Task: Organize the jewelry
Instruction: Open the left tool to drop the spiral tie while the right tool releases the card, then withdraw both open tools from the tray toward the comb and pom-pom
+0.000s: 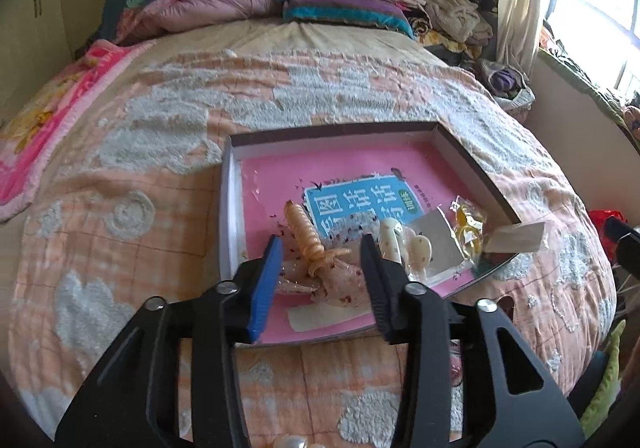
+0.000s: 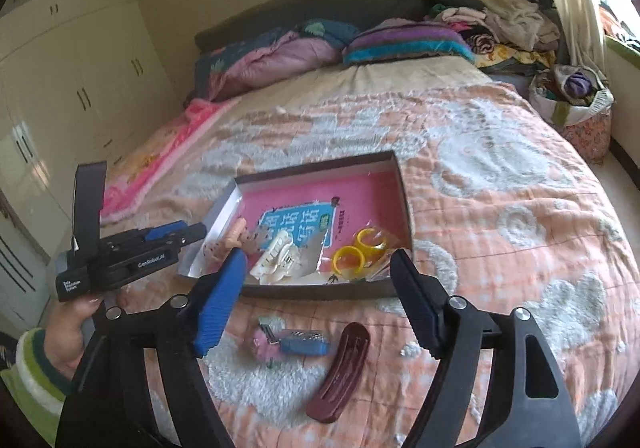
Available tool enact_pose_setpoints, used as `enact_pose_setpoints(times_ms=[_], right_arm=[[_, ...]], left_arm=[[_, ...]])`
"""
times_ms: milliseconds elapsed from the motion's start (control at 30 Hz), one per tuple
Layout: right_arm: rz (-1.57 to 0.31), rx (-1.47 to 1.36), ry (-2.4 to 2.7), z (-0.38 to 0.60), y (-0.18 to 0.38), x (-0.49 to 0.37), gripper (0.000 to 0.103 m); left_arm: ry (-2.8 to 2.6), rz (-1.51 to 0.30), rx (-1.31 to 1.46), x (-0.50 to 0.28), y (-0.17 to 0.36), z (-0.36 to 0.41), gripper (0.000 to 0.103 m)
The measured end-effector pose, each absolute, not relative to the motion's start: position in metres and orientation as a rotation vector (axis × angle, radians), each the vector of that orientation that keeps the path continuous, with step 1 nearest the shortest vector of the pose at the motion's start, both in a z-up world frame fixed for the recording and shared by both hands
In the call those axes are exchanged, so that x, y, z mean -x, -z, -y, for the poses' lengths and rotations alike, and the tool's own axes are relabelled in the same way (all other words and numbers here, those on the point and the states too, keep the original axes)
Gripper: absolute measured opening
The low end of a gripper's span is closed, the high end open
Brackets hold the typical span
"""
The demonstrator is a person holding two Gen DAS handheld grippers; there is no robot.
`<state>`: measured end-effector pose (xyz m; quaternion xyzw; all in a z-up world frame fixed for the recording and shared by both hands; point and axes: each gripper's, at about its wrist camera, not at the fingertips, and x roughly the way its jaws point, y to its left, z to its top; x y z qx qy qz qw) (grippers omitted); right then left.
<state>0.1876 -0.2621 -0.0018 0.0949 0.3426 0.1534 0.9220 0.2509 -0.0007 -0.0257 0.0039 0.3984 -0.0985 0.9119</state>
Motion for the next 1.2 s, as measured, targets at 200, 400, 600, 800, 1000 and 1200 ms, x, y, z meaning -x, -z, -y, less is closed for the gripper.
enact_pose_setpoints(times_ms=[200, 400, 600, 800, 1000, 1200], right_arm=[[-0.650, -0.214, -0.311, 0.272, -0.020, -0.166, 0.074], [-0.602, -0.204, -0.314, 0.273, -0.040, -0.144, 0.074], [-0.546, -0.195, -0.310, 0.274, -0.057, -0.120, 0.089], [-0.508, -0.195, -0.319, 0.278, -0.071, -0.099, 0.089], [-0.472, -0.188, -0.326, 0.280, -0.085, -0.080, 0.089], [-0.451, -0.179, -0.339, 0.278, -0.093, -0.066, 0.089]], left_arm=[[0.197, -0.746, -0.029, -0.225, -0.006, 0.005, 0.059], [0.189, -0.675, -0.040, -0.201, -0.035, 0.012, 0.082], [0.195, -0.614, -0.065, -0.176, -0.060, 0.022, 0.093], [0.201, -0.586, -0.071, -0.158, -0.072, 0.026, 0.093], [0.201, -0.565, -0.084, -0.140, -0.079, 0.029, 0.093], [0.201, -0.555, -0.090, -0.125, -0.083, 0.028, 0.093]])
